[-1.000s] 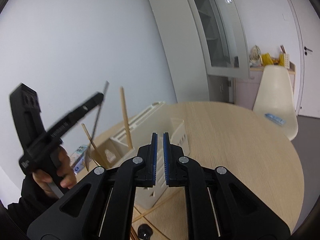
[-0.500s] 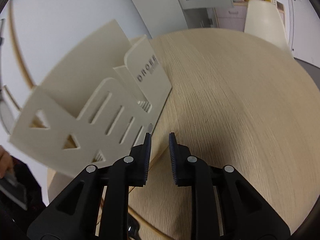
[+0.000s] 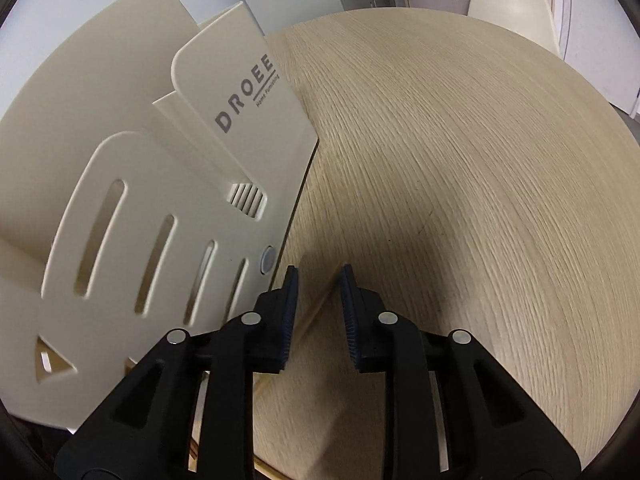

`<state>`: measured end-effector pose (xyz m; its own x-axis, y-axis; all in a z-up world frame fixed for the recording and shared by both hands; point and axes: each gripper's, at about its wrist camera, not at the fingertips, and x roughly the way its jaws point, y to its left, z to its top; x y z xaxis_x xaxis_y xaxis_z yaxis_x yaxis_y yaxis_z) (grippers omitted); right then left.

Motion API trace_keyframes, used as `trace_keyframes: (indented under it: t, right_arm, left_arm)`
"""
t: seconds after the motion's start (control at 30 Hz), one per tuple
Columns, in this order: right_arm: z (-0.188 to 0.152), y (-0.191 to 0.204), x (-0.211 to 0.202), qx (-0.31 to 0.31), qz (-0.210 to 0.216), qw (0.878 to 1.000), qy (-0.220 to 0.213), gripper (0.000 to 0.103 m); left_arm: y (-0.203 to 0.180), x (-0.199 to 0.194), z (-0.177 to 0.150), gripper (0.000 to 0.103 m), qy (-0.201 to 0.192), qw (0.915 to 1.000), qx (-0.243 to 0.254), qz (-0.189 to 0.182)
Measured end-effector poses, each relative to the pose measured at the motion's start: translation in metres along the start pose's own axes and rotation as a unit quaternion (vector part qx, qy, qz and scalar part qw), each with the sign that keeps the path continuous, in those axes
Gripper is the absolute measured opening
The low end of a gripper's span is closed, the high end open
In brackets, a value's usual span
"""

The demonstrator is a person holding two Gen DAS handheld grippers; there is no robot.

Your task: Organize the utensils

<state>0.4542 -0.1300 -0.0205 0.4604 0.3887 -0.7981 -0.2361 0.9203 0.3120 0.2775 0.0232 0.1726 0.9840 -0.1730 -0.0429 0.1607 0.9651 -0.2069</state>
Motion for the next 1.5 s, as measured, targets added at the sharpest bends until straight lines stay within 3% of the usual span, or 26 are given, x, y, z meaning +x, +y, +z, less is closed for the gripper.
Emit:
trace_keyframes:
  t: [0.07,0.13,0.27,0.53,0.67,0.77,0.8,0.9,1.1,1.23,1.5]
  right_arm:
    - [0.001,0.008,0.002,-0.006,-0.023,1.0,0.0,0.019]
    - [0.001,0.018,0.002,-0.011,-0.048,0.999,-0.001,0.009]
    - [-0.002,0.023,0.003,-0.001,-0.061,0.998,-0.005,0.007]
    - [-0.005,-0.001,-0.012,0.066,0.027,0.997,-0.026,0.0]
    - [-0.009,0.001,-0.027,0.061,0.044,0.996,-0.038,0.0]
    - [-0.008,-0.001,-0.033,0.061,0.029,0.997,-0.045,0.0]
    - [-0.005,-0.001,-0.029,0.054,0.03,0.997,-0.039,0.001]
    - [0.0,-0.001,-0.02,0.063,0.035,0.997,-0.028,0.029]
    - [-0.002,0.0,-0.007,0.061,0.0,0.998,-0.006,0.02]
    - [-0.009,0.014,-0.006,0.031,-0.046,0.998,-0.018,0.013]
    - [-0.018,0.028,-0.006,0.028,-0.096,0.995,-0.022,0.014]
  left_arm:
    - [0.0,0.0,0.001,0.011,0.001,1.0,-0.001,0.0]
    - [0.001,0.0,0.001,0.011,0.0,1.0,-0.003,0.002]
    - [0.0,0.001,0.004,0.011,0.002,1.0,-0.006,0.003]
    - [0.0,0.0,0.005,0.011,0.0,1.0,-0.006,0.004]
    - [0.0,-0.002,0.008,0.011,-0.001,0.9999,-0.008,0.007]
    - [-0.001,-0.005,0.008,0.011,-0.002,0.9999,-0.01,0.008]
    - [-0.001,-0.007,0.008,0.011,-0.003,0.9999,-0.01,0.009]
    - [-0.001,-0.011,0.007,0.011,-0.002,0.9999,-0.009,0.008]
    - [-0.003,-0.013,0.01,0.011,-0.002,0.9999,0.003,0.013]
    - [-0.001,-0.014,0.011,0.011,-0.002,0.9999,0.001,0.015]
    - [0.0,-0.014,0.012,0.011,-0.001,0.9999,0.001,0.016]
